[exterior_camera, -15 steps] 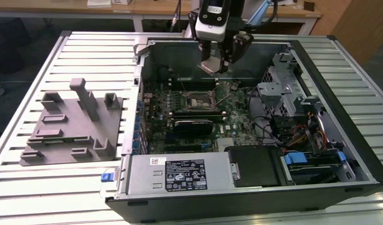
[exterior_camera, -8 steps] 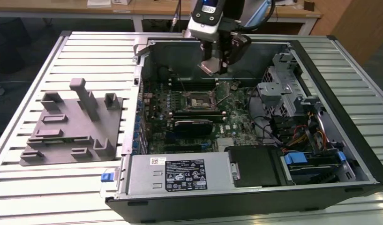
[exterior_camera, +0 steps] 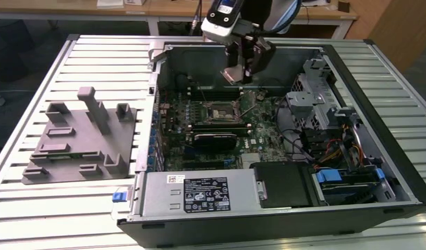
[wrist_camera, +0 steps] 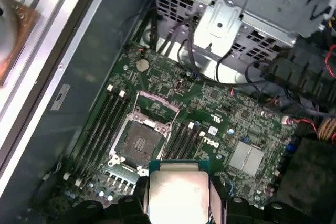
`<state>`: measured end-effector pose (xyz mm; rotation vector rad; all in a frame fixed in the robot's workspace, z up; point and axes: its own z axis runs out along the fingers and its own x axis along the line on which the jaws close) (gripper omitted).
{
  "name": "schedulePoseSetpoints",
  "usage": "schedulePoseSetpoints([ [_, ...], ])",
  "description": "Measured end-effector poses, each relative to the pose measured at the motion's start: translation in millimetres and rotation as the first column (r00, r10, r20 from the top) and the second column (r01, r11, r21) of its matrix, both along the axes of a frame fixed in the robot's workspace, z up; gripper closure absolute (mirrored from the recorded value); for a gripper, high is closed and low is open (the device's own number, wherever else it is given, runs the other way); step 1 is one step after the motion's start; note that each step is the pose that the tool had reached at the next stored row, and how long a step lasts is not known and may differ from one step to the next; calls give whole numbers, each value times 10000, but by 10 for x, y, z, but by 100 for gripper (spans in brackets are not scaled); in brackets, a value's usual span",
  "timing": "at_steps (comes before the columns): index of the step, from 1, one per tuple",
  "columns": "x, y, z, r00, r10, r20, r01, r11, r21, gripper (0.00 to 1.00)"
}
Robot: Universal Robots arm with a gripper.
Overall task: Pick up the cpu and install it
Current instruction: 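Place the cpu into insertion slot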
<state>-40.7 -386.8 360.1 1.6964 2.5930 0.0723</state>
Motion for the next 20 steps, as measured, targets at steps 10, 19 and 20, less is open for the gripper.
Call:
schedulePoseSetpoints([
  [10,0,0,-13,9844,-1758,0,1758,9844,-1,46],
  [19,-2,0,-30,9448,-3276,0,3276,9448,-1,46],
  [20,-2,0,-32,9395,-3425,0,3425,9395,-1,46],
])
